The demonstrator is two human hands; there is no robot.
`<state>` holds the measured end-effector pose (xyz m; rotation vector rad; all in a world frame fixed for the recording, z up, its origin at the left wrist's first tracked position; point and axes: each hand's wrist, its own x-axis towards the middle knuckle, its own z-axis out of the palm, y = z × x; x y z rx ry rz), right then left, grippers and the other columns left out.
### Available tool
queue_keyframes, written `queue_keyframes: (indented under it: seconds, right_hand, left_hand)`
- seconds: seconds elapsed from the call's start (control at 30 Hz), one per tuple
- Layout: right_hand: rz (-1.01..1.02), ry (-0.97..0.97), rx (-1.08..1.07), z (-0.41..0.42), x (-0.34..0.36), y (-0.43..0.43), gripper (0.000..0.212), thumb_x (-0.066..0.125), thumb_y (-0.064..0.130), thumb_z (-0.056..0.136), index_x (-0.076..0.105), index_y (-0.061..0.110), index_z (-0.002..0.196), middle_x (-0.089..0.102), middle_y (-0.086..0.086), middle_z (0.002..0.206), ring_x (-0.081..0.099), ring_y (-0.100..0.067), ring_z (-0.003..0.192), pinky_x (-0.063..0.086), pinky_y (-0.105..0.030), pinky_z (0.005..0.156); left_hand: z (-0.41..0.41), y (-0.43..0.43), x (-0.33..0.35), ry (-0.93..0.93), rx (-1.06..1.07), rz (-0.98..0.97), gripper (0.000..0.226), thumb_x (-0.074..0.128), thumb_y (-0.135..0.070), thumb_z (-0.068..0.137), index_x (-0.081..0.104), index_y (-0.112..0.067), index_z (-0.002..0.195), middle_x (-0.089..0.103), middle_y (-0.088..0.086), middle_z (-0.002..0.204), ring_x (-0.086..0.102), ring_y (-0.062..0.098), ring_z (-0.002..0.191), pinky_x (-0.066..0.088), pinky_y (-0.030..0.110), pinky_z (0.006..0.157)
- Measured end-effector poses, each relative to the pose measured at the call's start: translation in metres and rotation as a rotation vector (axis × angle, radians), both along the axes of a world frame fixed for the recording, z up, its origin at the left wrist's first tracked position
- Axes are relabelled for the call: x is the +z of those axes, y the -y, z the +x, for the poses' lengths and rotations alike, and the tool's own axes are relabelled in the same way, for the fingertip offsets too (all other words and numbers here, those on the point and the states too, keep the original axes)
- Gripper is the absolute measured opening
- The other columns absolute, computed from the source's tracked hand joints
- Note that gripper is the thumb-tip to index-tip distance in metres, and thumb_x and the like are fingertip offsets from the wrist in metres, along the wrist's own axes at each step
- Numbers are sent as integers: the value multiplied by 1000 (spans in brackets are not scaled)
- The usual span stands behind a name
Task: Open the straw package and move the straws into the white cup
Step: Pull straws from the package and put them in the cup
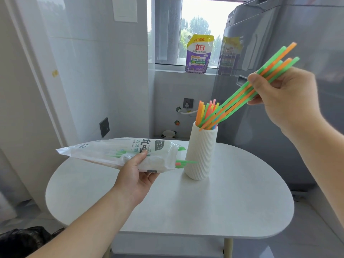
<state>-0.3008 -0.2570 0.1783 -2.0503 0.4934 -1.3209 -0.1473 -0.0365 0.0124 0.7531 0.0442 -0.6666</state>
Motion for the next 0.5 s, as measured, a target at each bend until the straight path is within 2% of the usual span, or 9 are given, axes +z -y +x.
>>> queue_keyframes:
  seconds: [0.1, 0.23, 0.5]
  right_hand:
    - [10, -43, 6, 7, 3, 0, 19, 69, 35, 92, 72, 18, 100, 74, 8, 92, 74, -1, 72, 62, -21, 67]
    - [-18, -102, 8, 20, 11, 1, 19, 69, 36, 92, 71, 19, 101, 73, 11, 88, 73, -1, 67, 60, -17, 61]
    - [62, -20, -74, 28, 24, 7, 26, 72, 40, 90, 71, 16, 102, 74, 6, 89, 75, -4, 67, 63, -27, 63]
  left_hand:
    - [-1, 0, 0, 3, -1, 1, 18, 63, -10, 96, 66, -15, 113, 80, 4, 86, 77, 18, 69, 63, 32, 55]
    - [-1, 0, 0, 5, 1, 1, 20, 63, -10, 96, 65, -15, 115, 80, 4, 85, 77, 18, 69, 62, 32, 55]
    - [1, 0, -1, 8, -9, 5, 20, 64, -10, 96, 66, -15, 115, 80, 4, 86, 77, 18, 70, 64, 33, 58]
